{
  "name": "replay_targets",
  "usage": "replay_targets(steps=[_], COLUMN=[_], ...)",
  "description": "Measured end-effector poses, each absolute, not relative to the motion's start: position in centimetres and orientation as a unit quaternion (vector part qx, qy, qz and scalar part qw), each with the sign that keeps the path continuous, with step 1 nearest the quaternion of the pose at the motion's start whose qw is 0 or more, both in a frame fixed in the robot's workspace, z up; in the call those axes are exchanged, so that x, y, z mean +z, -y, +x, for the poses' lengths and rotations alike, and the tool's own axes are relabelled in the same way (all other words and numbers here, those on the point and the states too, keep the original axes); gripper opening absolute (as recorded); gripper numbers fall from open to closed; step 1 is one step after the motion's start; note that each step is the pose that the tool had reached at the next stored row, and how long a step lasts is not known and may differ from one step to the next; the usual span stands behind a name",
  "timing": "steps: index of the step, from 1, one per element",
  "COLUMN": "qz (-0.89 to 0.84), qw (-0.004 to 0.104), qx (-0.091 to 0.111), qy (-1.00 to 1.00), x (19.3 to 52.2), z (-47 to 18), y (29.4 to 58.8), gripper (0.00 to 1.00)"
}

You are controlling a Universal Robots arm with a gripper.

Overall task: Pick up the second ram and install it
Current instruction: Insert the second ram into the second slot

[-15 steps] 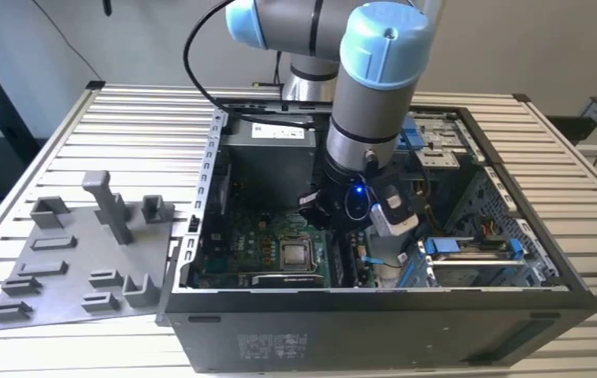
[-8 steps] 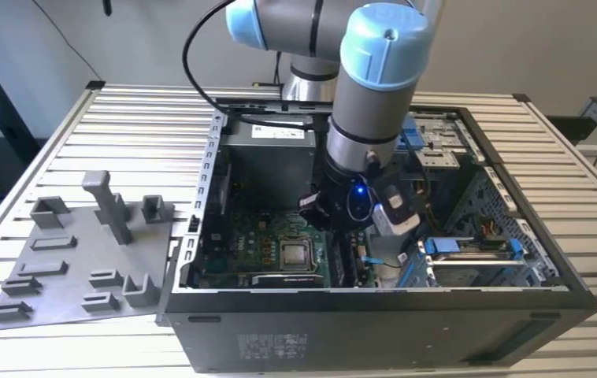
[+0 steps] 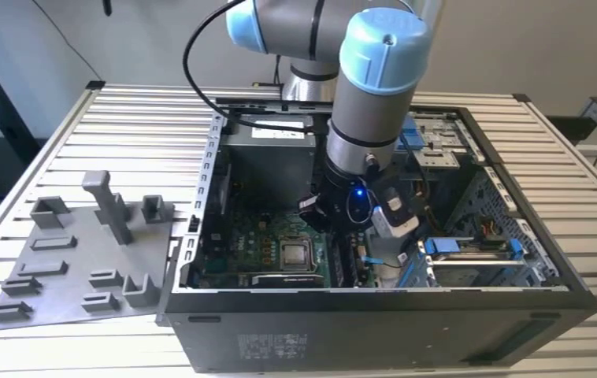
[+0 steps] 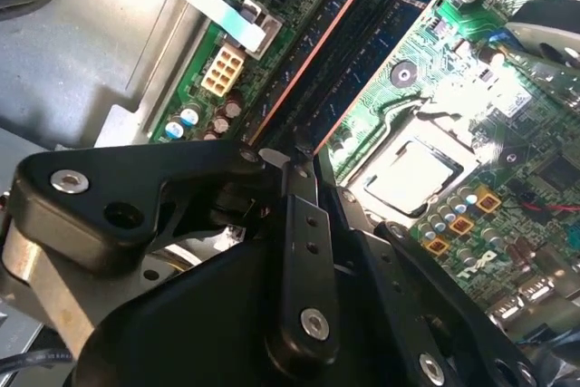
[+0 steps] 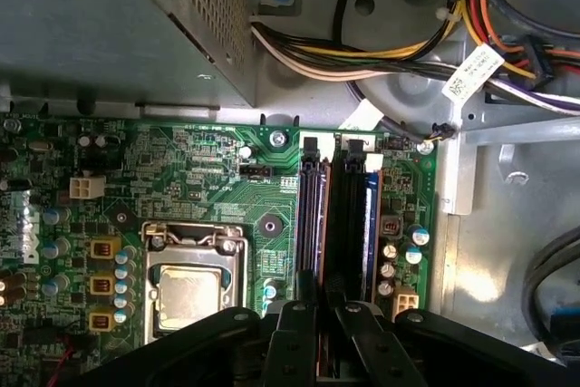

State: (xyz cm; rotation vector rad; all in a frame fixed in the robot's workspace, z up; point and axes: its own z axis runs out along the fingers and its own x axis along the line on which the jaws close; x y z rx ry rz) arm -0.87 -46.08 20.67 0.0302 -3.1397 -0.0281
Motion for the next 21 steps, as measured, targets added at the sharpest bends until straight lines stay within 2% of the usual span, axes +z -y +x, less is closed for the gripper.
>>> replay_targets(steps=[5, 6, 14, 18, 19, 20, 21], qz=[0.010, 0.010, 0.010, 0.010, 0.010, 0.010, 0.010], qw=[0.001, 0.001, 0.001, 0.001, 0.001, 0.001, 0.001], qx=[-0.010, -0.009, -0.009, -0.008, -0.008, -0.008, -0.008], qy=[1.000, 1.000, 1.000, 1.000, 1.000, 1.000, 1.000], x=[20.6, 20.7, 23.9, 24.0, 24.0, 24.0, 24.0], z=[-0.9, -0.9, -0.9, -0.9, -0.9, -0.9, -0.9], y=[46.1, 46.1, 46.1, 46.1, 46.1, 46.1, 46.1], gripper=[0.16, 0.22, 0.22, 0.22, 0.20, 0.13, 0.13])
